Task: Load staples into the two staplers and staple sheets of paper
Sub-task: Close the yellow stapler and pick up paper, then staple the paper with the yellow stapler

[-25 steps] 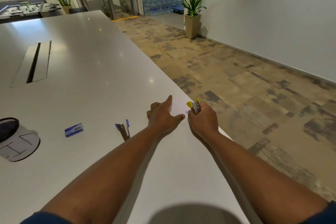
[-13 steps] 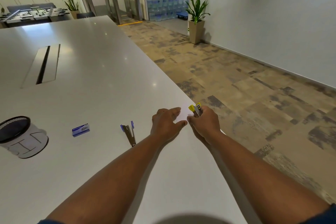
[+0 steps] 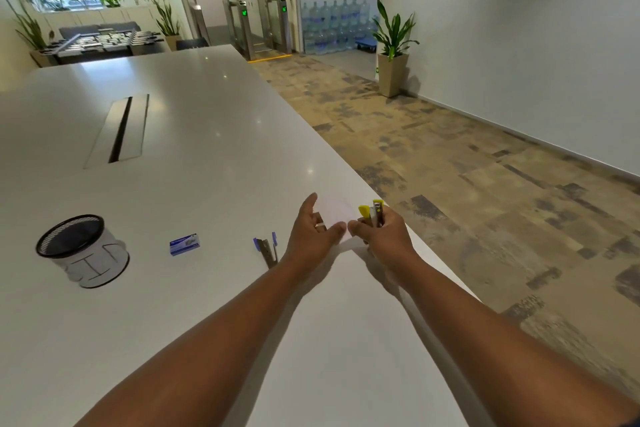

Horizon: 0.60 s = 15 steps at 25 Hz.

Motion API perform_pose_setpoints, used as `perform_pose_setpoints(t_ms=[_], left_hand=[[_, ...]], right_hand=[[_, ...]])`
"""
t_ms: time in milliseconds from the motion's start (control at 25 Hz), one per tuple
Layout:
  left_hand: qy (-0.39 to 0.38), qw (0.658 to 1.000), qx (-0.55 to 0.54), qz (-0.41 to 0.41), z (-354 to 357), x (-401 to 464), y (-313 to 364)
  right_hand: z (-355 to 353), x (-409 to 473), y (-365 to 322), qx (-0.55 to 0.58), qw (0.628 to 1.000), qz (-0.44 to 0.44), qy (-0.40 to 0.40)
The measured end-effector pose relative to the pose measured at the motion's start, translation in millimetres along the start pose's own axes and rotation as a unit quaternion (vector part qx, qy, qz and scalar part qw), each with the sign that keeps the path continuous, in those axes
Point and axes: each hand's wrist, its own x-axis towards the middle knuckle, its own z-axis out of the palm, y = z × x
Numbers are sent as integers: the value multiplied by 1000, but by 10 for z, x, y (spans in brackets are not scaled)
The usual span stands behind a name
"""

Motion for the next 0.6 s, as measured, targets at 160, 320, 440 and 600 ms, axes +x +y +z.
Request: perform_pose_setpoints(t_ms=[160,320,440,600], left_hand=[[123,992,-8,1,-628,-180,186],[141,979,-134,-66,-1310,-481,290],[130,955,-243,-109,-1709,-733,331],[136,985,-64,-83,-2058,-1010,314]], right_hand=[[489,-191,-173,2,994,-47,-99],[952,-417,-331,19,973,-49,-225],[1310,-568,-395,-21,963,-96,-252],[1709,-739,-511,-43,965,-163,-202]])
